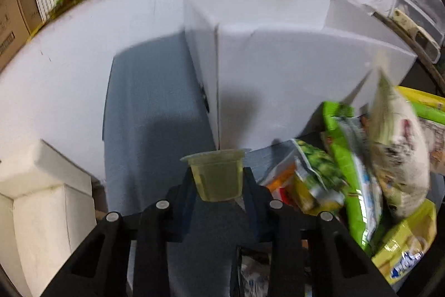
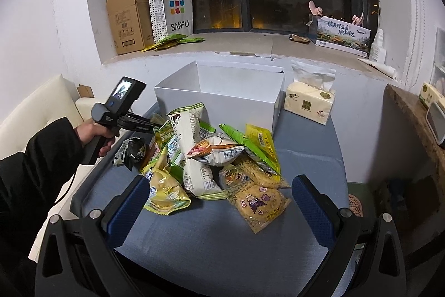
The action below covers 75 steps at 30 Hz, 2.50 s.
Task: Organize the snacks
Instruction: 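Grasp the small jelly cup from the pile with the left gripper, then carry the jelly cup into the box while the right gripper drops a yellow bag in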
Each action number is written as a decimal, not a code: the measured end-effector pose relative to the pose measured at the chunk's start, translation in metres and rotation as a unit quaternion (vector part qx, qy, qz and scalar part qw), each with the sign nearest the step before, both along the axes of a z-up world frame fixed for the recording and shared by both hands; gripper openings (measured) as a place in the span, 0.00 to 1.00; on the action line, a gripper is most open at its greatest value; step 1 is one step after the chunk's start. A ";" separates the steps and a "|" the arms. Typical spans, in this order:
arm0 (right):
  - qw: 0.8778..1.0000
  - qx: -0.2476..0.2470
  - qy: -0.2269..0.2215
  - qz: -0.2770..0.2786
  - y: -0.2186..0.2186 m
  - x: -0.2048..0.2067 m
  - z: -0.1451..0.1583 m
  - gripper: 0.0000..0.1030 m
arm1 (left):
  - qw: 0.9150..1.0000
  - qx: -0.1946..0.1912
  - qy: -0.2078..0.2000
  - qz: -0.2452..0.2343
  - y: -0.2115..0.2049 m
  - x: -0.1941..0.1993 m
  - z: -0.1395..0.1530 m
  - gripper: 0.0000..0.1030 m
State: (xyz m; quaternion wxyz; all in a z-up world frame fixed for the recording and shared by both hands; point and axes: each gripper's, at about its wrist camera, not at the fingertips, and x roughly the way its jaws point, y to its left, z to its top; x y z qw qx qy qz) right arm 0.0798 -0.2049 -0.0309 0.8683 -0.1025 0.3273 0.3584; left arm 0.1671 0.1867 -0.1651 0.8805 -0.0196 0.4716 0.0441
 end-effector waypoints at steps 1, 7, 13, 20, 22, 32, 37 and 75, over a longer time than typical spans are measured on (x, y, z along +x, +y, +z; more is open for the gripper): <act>1.000 0.001 0.000 -0.001 -0.001 0.000 0.000 1.00 | 1.000 0.001 -0.009 0.000 0.000 -0.005 0.004 0.34; 1.000 0.004 0.000 -0.006 -0.002 0.003 -0.001 1.00 | 0.994 0.005 -0.108 0.004 -0.015 -0.060 0.048 0.34; 0.999 0.011 -0.008 -0.035 -0.013 0.019 -0.001 1.00 | 0.974 0.010 -0.228 0.004 -0.063 -0.153 0.121 0.34; 0.999 0.008 0.002 -0.051 -0.022 0.063 -0.018 1.00 | 0.954 -0.028 -0.297 -0.004 -0.111 -0.215 0.153 0.34; 0.998 0.014 0.020 -0.051 -0.019 0.083 -0.022 1.00 | 0.952 -0.035 -0.303 -0.009 -0.118 -0.227 0.156 0.34; 0.983 0.053 0.175 -0.015 0.018 0.182 -0.069 0.70 | 0.954 -0.053 -0.295 -0.025 -0.135 -0.220 0.155 0.34; 0.982 0.015 0.188 0.007 0.038 0.186 -0.091 0.68 | 0.955 -0.054 -0.289 -0.027 -0.140 -0.215 0.153 0.34; 0.996 0.010 0.076 -0.035 0.148 0.258 0.000 0.22 | 0.993 -0.023 -0.118 -0.005 -0.046 0.079 0.129 0.34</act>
